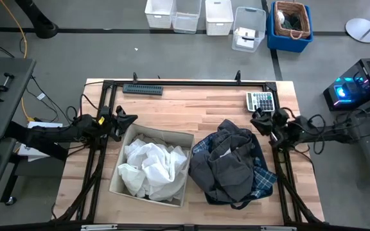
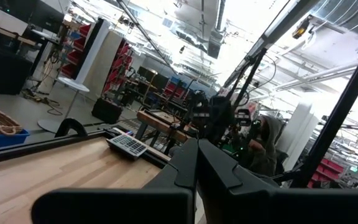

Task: Sort clothes
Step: Return to Home Position

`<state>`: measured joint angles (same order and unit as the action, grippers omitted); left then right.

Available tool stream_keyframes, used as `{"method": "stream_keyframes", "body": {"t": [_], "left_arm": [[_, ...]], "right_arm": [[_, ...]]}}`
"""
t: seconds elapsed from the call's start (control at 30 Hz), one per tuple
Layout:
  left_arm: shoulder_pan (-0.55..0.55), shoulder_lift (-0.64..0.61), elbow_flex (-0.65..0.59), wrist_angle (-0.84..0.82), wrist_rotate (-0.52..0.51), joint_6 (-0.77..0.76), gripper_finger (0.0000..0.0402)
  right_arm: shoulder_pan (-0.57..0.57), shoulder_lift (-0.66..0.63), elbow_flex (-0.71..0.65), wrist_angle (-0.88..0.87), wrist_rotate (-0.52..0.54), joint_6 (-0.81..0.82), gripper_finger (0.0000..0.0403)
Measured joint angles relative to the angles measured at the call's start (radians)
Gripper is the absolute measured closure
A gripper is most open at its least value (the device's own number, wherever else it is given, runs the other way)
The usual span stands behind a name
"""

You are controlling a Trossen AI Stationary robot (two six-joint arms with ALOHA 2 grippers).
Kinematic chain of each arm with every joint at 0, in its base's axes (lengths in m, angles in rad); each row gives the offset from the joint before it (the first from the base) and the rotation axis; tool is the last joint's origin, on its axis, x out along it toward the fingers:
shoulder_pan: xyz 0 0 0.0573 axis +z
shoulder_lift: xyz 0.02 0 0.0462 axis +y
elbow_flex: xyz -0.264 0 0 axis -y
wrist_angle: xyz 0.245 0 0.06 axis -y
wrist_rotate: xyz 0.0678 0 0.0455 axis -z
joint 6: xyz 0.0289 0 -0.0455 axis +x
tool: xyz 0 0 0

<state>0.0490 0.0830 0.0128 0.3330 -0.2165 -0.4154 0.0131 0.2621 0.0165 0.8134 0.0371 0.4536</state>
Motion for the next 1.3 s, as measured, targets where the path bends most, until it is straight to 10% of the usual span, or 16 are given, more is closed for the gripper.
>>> {"method": "stream_keyframes", "body": {"t": [1.3], "left_arm": [[0.0, 0.0, 0.0, 0.0, 0.0, 0.0, 0.0401]], "right_arm": [[0.081, 0.037, -0.002, -0.673, -0.068, -0.173, 0.0403]]}}
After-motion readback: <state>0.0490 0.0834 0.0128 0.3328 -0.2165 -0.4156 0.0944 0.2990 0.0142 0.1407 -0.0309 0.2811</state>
